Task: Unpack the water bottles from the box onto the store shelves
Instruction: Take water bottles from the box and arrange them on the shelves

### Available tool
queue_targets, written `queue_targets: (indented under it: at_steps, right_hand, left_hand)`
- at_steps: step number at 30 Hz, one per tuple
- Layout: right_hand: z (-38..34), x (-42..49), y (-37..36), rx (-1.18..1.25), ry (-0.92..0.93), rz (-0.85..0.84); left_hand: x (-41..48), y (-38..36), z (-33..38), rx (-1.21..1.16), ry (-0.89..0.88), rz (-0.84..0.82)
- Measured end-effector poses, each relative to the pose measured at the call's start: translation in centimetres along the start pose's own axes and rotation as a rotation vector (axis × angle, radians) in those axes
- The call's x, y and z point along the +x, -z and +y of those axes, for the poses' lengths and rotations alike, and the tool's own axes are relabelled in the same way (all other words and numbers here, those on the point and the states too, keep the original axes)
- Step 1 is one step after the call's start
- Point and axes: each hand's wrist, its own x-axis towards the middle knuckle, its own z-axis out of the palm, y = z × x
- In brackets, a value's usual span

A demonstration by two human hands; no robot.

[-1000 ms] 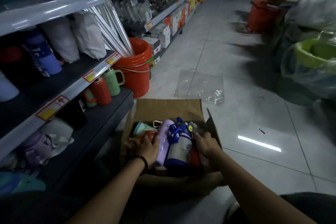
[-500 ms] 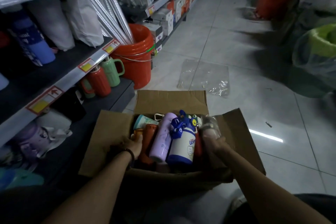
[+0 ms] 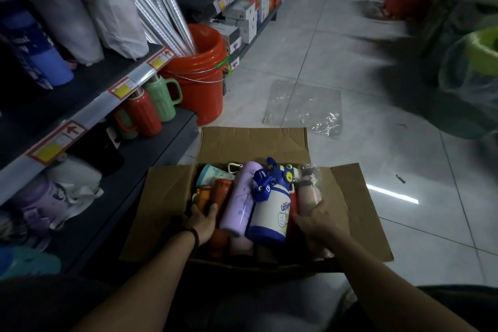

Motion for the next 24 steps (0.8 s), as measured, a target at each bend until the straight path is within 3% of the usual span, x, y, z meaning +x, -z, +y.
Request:
queue_targets:
  at_steps: [7, 11, 16, 19, 24]
  right_hand:
    - [-0.9, -4.0, 2.4, -0.064, 0.038, 0.049]
    - [-0.9, -6.1, 3.3, -0.115, 0.103, 0.186]
    - [0.0, -10.7, 3.0, -0.273, 0.258, 0.371]
    - [1.1, -13.0, 2.0, -0.302, 0.284, 0.318]
    - [4.5, -14.5, -0.4, -0.235, 0.339, 0.043]
  left_hand:
    - [-2.4, 1.2, 0.2, 0.006, -0.046, 0.031]
    - [-5.0, 1.1, 0.2, -0.041, -0.075, 0.062]
    - [-10.1, -0.1, 0.0, -0.206, -0.057, 0.314]
    - [-11.8, -1.6, -1.4, -0.272, -0.067, 0.369]
    - [-14.0, -4.2, -2.7, -0.224, -0.045, 0.208]
